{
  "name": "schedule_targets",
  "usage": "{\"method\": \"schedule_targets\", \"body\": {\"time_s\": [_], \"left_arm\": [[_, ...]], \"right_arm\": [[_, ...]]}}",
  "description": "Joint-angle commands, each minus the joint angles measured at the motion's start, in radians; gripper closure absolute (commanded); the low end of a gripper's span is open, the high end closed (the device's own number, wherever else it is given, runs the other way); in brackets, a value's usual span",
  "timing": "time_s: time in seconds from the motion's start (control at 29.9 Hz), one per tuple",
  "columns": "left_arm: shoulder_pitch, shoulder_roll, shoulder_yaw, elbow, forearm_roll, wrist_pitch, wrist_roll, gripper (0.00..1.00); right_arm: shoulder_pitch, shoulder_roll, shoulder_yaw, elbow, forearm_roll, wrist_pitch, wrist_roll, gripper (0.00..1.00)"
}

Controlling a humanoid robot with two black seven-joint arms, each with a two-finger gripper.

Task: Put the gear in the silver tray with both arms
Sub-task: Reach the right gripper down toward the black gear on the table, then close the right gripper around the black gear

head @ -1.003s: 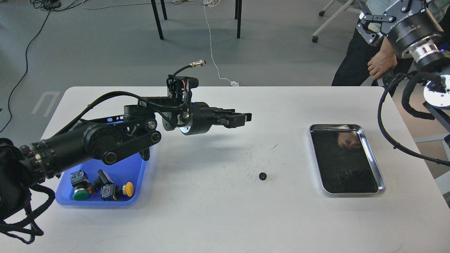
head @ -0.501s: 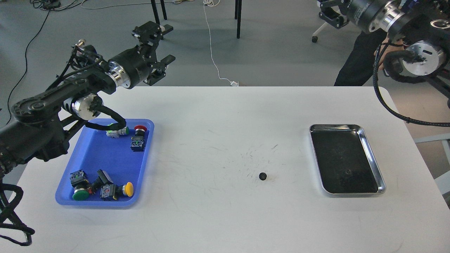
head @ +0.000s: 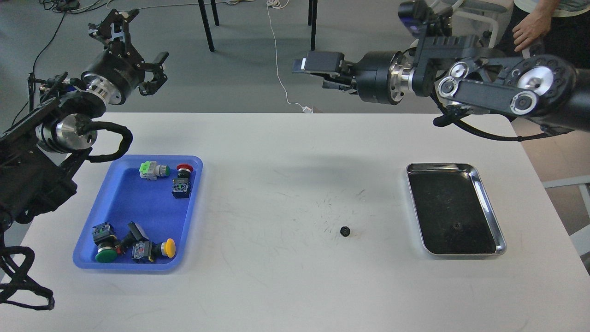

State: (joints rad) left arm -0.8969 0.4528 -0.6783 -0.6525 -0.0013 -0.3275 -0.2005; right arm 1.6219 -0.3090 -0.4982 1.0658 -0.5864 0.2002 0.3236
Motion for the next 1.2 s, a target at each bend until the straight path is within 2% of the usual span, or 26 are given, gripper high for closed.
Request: {"method": "schedule_targets", "body": {"time_s": [0.0, 0.13, 0.4, 0.5, 0.57, 0.64, 0.9, 1.17], "left_arm": [[0.003, 0.0, -0.02, 0.001, -0.052, -0.01, 0.0, 0.02], [0.004, 0.001, -0.027, 0.001, -0.089, -0.008, 0.0, 0.02], [0.006, 0.023, -0.04, -0.004, -0.1, -0.015, 0.0, 0.02], [0.006, 0.023, -0.044, -0.004, -0.098, -0.033, 0.0, 0.02], [0.006, 0.023, -0.044, -0.004, -0.098, -0.036, 0.0, 0.02], [0.006, 0.023, -0.044, -0.004, -0.098, -0.036, 0.0, 0.02], [0.006, 0.023, -0.043, -0.004, -0.098, -0.044, 0.0, 0.02], [0.006, 0.024, -0.041, -0.004, -0.098, -0.045, 0.0, 0.02]], "right_arm": [[0.003, 0.088, -0.114, 0.002, -0.168, -0.005, 0.014, 0.02], [0.006, 0.169, -0.247, 0.003, -0.32, -0.024, 0.046, 0.04], [-0.001, 0.194, -0.44, 0.017, -0.509, -0.076, 0.101, 0.1], [-0.011, 0.212, -0.474, 0.032, -0.51, -0.081, 0.127, 0.23], [-0.014, 0.22, -0.49, 0.046, -0.509, -0.081, 0.129, 0.31], [-0.022, 0.225, -0.496, 0.048, -0.509, -0.081, 0.129, 0.34], [-0.043, 0.246, -0.536, 0.042, -0.507, -0.085, 0.124, 0.4], [-0.079, 0.271, -0.533, 0.017, -0.503, -0.108, 0.115, 0.43]]}}
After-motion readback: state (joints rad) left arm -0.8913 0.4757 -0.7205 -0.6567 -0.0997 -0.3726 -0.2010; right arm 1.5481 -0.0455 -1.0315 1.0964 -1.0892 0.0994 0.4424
